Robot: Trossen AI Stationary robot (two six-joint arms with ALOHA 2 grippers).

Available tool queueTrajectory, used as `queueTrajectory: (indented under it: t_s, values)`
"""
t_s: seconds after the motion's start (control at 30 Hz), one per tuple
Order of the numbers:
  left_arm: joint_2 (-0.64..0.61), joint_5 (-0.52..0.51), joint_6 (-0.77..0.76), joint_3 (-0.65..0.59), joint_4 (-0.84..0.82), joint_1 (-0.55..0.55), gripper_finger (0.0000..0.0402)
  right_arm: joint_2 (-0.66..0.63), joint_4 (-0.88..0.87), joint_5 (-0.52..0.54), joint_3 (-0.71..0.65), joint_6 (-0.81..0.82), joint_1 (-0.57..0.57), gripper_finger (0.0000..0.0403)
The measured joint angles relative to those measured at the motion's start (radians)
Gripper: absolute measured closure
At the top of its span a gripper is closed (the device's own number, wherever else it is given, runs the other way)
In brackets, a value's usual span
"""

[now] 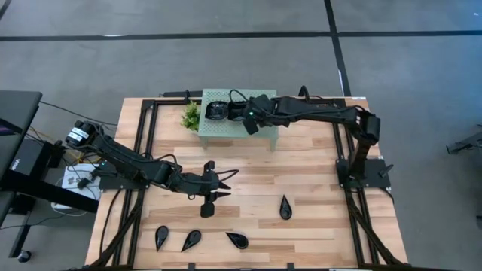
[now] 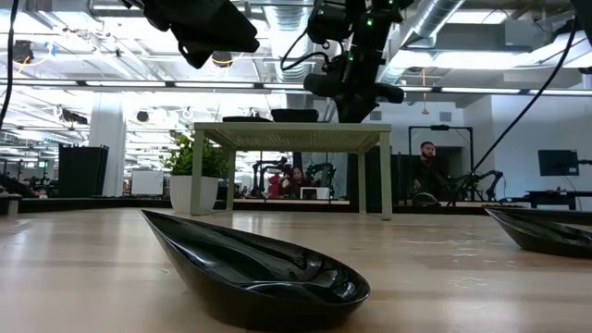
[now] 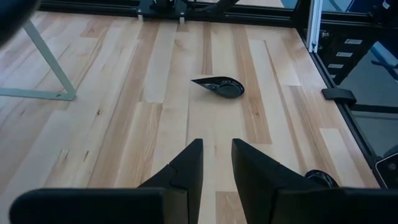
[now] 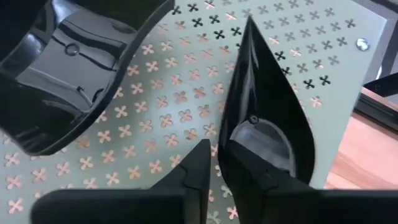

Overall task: Pick & Place Mini shaped plates
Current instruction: Put the drop-shaped plate on the shelf, then stack the drop-shaped plate on top of the other drop-shaped plate on the shelf

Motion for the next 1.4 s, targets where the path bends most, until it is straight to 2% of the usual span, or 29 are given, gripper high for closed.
queueTrajectory:
  t_s: [0.3, 0.53, 0.73, 0.9, 1.07, 1.23, 1.33, 1.4]
  values:
    - [0.000, 0.000, -0.003, 0.000, 0.000, 0.000, 0.0316, 0.000, -0.036, -0.029, 0.095, -0.047, 0.004, 0.0335]
    - [0.000, 0.000, -0.003, 0.000, -0.001, -0.008, 0.0316, 0.000, -0.242, -0.178, 0.222, -0.069, 0.031, 0.0334]
    - [0.000, 0.000, -0.003, 0.000, -0.003, -0.028, 0.0316, 0.000, -0.467, -0.174, 0.243, 0.025, 0.195, 0.0334]
    - [0.000, 0.000, -0.003, 0.000, -0.002, -0.043, 0.0316, 0.000, -0.546, -0.075, 0.233, 0.166, 0.395, 0.0334]
    - [0.000, 0.000, -0.003, 0.000, -0.001, -0.049, 0.0316, 0.000, -0.636, -0.034, 0.231, 0.333, 0.572, 0.0334]
    - [0.000, 0.000, -0.002, 0.000, 0.000, -0.048, 0.0316, -0.057, -0.636, 0.007, 0.100, 0.522, 0.689, 0.0334]
    - [0.000, 0.000, -0.002, 0.000, 0.002, -0.047, 0.0316, -0.104, -0.603, -0.042, -0.065, 0.680, 0.731, 0.0334]
    - [0.000, 0.000, 0.000, 0.000, 0.006, -0.047, 0.0316, -0.131, -0.510, -0.098, -0.165, 0.753, 0.754, 0.0335]
